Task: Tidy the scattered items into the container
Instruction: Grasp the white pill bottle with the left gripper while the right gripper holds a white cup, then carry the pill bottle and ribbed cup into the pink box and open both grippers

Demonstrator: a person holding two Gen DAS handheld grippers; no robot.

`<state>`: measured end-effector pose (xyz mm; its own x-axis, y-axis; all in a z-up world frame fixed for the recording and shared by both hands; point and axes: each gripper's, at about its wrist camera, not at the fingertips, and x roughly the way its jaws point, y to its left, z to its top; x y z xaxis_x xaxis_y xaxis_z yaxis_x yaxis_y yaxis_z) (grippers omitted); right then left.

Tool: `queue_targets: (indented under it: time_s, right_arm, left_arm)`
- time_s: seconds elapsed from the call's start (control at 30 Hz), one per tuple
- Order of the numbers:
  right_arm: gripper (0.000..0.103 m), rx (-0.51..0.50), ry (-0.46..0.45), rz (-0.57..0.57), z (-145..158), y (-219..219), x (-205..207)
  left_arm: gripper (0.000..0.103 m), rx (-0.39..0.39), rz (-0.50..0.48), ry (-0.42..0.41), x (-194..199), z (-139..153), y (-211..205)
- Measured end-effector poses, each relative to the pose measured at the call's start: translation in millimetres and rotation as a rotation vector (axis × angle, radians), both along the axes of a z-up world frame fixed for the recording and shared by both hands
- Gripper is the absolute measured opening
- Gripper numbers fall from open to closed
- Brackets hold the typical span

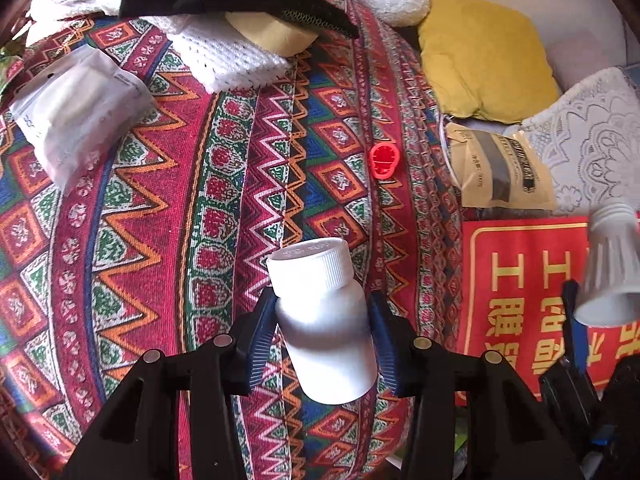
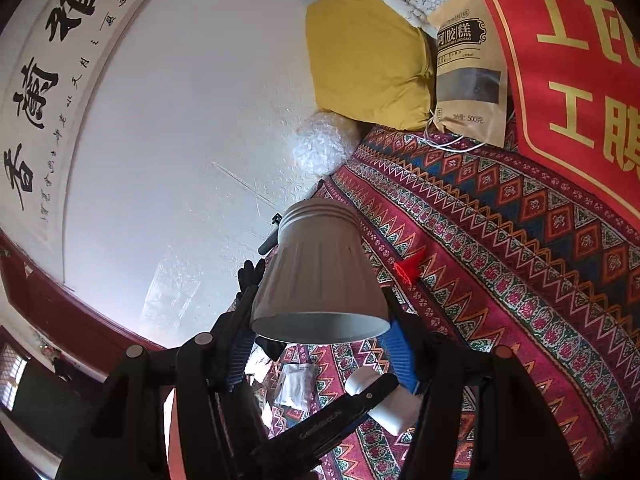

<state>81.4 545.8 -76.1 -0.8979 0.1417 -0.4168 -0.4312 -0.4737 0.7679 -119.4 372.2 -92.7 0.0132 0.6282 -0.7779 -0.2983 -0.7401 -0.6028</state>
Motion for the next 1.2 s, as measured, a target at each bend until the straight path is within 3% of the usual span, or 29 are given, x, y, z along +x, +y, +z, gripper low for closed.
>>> queue_targets:
  time_s: [0.2,0.33,0.5,0.67,0.77,0.9,1.07,1.1,1.13,1.17,1.2]
  right_arm:
    - [0.057,0.005,0.023,0.032,9,-16,-9]
    - [0.057,0.039,0.021,0.072,19,-39,-25]
    - [0.057,0.084,0.028,0.175,33,-90,-58]
    - [0.057,0.143,0.082,0.35,57,-166,-105]
    - [0.057,0.138,0.146,0.498,68,-226,-140]
    - [0.057,0.151,0.203,0.728,85,-325,-199]
    - [0.057,0.242,0.195,0.95,101,-454,-263]
    - [0.061,0.248,0.186,0.973,100,-473,-275]
    - [0.078,0.254,0.175,0.993,98,-492,-286]
    - [0.086,0.262,0.164,1.009,96,-506,-294]
    - [0.088,0.273,0.154,1.02,94,-519,-301]
  left_arm:
    - [0.043,0.118,0.018,0.077,-3,61,-81]
    - [0.043,0.176,0.087,0.168,-16,108,-170]
    - [0.043,0.227,0.25,0.295,-42,163,-308]
    - [0.043,0.239,0.454,0.429,-67,201,-447]
    - [0.043,0.204,0.579,0.48,-86,205,-524]
    - [0.043,0.127,0.707,0.482,-115,193,-605]
    - [0.043,0.006,0.718,0.482,-150,185,-655]
    - [0.05,-0.014,0.734,0.488,-153,183,-661]
    - [0.057,-0.024,0.759,0.489,-154,181,-669]
    - [0.073,-0.031,0.785,0.487,-155,178,-677]
    - [0.078,-0.039,0.809,0.49,-154,178,-686]
